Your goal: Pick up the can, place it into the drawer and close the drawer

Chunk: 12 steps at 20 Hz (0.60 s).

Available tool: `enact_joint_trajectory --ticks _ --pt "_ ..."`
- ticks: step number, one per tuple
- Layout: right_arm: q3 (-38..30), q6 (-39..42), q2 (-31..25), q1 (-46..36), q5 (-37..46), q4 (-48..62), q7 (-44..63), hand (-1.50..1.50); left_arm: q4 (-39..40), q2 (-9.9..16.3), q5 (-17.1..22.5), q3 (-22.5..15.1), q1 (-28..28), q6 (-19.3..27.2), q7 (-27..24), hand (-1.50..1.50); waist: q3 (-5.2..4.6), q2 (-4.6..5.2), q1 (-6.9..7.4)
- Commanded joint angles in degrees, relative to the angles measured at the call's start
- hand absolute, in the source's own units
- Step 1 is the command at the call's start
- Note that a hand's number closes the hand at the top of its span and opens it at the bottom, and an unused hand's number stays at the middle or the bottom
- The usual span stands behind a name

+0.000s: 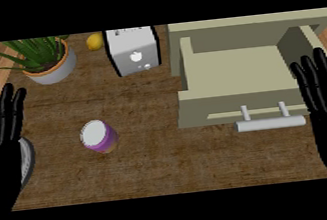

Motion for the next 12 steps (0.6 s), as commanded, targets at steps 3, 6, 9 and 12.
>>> enact_joint_trajectory --ticks 3,6,9,12 --pt "-1.0 0.2 -0.4 -0.2 -1.1 -1.2 2.7 -1.5 4.0 4.4 10.6 2.3 -4.6 -9.8 -0.5 -1.5 0.75 -0.13 -0.16" --pt "-2.0 -0.2 -0.5 -3.1 -0.7 2.5 2.4 -1.5 3.0 7.9 19.4 1.5 -2.3 -19.7 -2.6 -1.5 0.71 -0.03 0.41" --pt "-5.4 -7.5 2.0 3.0 1.5 3.1 11.3 -1.5 6.1 10.5 13.8 -0.4 3.8 -16.4 10.1 -1.5 0.78 -0.07 -0.12" --pt "-7.6 -6.9 0.3 4.9 1.1 1.3 13.2 -1.5 2.8 13.7 19.4 3.9 6.9 -20.1 11.7 -1.5 0.79 -0.31 0.43"
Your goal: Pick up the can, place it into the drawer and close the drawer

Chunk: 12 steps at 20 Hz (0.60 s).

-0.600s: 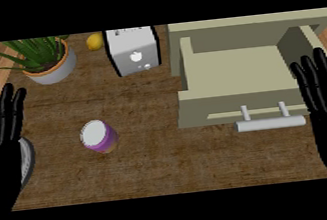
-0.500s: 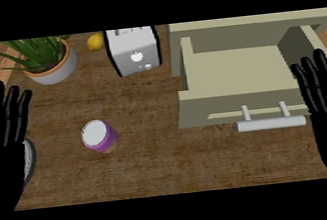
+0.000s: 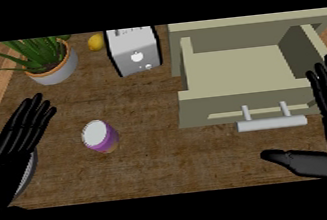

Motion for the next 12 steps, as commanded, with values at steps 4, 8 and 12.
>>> enact_joint_trajectory --ticks 4,8,12 --pt "-6.8 2.9 -1.4 7.1 -5.2 1.2 -2.7 -1.5 -6.5 4.1 8.1 4.5 1.9 -2.5 11.4 -1.5 0.08 -0.18 0.2" --pt "-9.5 7.4 -2.7 12.4 -9.1 -3.3 -2.9 -1.5 -6.4 3.4 9.3 7.5 8.1 -7.1 7.9 -1.5 0.05 -0.22 0.2" --pt "-12.3 8.7 -2.9 14.6 -11.6 -7.9 -0.7 -1.5 -3.3 3.8 10.4 11.5 5.6 -10.0 7.1 -1.5 0.04 -0.19 0.02"
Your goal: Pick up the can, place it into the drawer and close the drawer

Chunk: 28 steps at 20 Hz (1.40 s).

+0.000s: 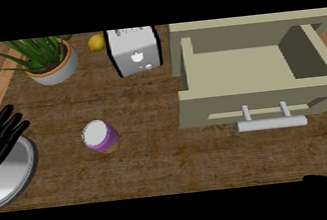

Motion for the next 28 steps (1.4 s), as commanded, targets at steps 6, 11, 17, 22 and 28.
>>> enact_joint_trajectory --ticks 6,11,17,22,28 --pt "-6.7 5.5 -1.7 3.0 -5.8 -1.1 -0.2 -1.5 0.3 0.4 9.2 6.5 -1.0 1.2 8.3 -1.5 -0.01 0.02 -0.02" --pt "-8.6 9.0 -1.6 4.7 -8.0 1.0 -2.2 -1.5 -1.8 0.8 18.8 8.5 -0.8 3.9 14.5 -1.5 0.0 -0.02 0.06" --pt "-15.1 14.2 -2.1 8.2 -13.0 1.6 -5.4 -1.5 2.5 -2.8 15.5 3.9 -4.1 5.9 15.9 -1.5 0.0 0.01 -0.24" --pt "-15.5 15.2 -0.2 9.4 -12.7 -1.4 -3.0 -1.5 5.5 -5.8 11.8 0.9 -6.4 7.3 15.9 -1.5 -0.01 0.03 -0.22" --pt "-18.0 19.2 -0.3 9.2 -13.7 2.1 -3.9 -1.5 13.9 -9.6 2.9 -2.9 -7.7 4.2 8.6 -1.5 -0.02 0.07 -0.23"
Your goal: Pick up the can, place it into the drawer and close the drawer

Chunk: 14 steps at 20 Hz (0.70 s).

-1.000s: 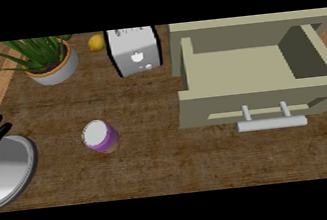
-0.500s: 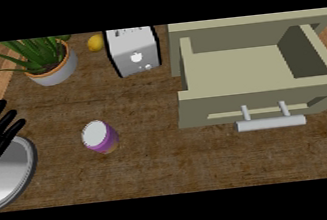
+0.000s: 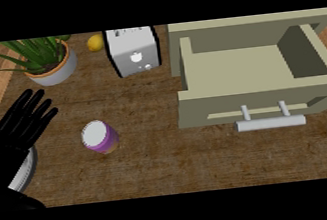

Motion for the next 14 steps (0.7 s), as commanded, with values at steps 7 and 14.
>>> enact_joint_trajectory --ticks 7,14 --pt "-5.3 2.4 -1.2 -1.2 -4.6 -1.9 5.3 -1.5 11.4 -5.8 -13.7 -5.3 -2.4 -0.6 -9.7 -1.5 -0.01 0.04 -0.03" --pt "-6.2 6.1 2.5 -0.5 -2.7 -1.6 2.5 -1.5 19.3 -5.1 -17.8 -4.0 -2.0 -3.1 -16.6 -1.5 0.0 0.01 0.09"
